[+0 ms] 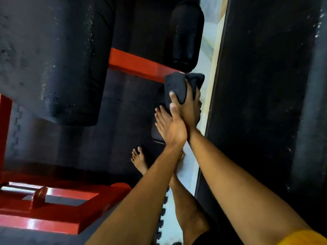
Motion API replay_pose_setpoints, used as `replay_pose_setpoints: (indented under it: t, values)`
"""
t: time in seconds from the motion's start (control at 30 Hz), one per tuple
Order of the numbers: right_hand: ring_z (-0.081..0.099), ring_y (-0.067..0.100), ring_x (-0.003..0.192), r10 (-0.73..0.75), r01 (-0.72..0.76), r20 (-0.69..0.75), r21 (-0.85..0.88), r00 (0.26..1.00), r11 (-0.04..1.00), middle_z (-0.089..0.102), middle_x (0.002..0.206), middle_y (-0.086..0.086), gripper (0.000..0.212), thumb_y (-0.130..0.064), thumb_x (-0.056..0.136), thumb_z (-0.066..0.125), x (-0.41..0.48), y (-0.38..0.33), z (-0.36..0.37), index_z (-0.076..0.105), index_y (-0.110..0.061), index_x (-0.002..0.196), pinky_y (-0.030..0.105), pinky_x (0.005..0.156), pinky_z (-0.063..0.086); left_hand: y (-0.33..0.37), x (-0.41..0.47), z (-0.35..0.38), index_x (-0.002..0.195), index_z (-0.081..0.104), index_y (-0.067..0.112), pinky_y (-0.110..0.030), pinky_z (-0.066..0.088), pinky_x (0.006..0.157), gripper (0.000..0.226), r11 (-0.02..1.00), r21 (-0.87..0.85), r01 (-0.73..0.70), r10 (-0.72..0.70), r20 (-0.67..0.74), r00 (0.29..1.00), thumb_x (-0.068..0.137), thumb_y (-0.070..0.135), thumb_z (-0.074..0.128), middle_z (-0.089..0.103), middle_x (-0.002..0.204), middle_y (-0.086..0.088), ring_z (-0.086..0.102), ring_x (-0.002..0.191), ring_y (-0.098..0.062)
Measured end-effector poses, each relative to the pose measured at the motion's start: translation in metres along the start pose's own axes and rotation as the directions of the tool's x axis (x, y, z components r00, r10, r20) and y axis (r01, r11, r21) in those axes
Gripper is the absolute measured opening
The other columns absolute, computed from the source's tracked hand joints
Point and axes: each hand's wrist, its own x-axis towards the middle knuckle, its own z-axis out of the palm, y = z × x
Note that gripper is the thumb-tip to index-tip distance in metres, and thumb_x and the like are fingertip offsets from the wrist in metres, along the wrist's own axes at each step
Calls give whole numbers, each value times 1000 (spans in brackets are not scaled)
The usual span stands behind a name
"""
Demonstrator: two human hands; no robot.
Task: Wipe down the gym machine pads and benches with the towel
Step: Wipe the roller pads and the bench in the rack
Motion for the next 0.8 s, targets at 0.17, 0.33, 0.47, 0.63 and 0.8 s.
replay_pose_setpoints:
  t: [0.17, 0.33, 0.47, 0.63, 0.8]
  values:
    - [45, 35, 141, -69, 66, -28, -79, 997, 995, 25, 167, 5, 80, -68, 89, 42, -54, 13, 3, 30, -35, 160, 56, 105, 47, -13, 30, -19, 158, 34, 28, -47, 22, 125, 97, 983, -174, 63, -68, -20, 998, 85, 89, 15, 39, 161, 1, 32, 150, -19]
    - [39, 33, 143, -51, 50, 32, 22, 998, 999, 17, 169, 1, 78, -69, 92, 54, -130, 38, 6, 23, -46, 159, 54, 108, 45, -68, 100, -16, 146, 52, 37, -51, 36, 117, 132, 884, -294, 363, -329, 160, 931, 43, 114, 24, 61, 142, 2, 51, 137, -26]
    - [42, 35, 139, 1, -1, -1, -5, 1000, 1000, 17, 169, 2, 76, -61, 91, 50, -82, 18, 1, 25, -43, 160, 55, 105, 45, -20, 49, -19, 157, 34, 36, -49, 21, 125, 109, 962, -207, 177, -168, 59, 984, 72, 100, 12, 37, 162, 7, 30, 152, -18]
    - [33, 37, 145, -105, 108, 22, -173, 994, 979, 16, 169, -1, 76, -70, 86, 47, -20, -12, 0, 28, -49, 156, 54, 109, 41, -8, 29, -29, 151, 45, 37, -46, 29, 122, 97, 942, -301, 145, -137, 48, 989, 80, 96, 16, 50, 153, 7, 43, 142, -14]
    - [48, 35, 137, 243, -235, -5, 247, 970, 940, 37, 159, 0, 71, -66, 94, 54, -13, 0, 0, 30, -44, 157, 48, 105, 42, -3, 40, -49, 156, 39, 26, -33, 38, 110, 77, 892, -358, 276, -214, 203, 955, 101, 71, 10, 51, 147, 4, 47, 136, -17]
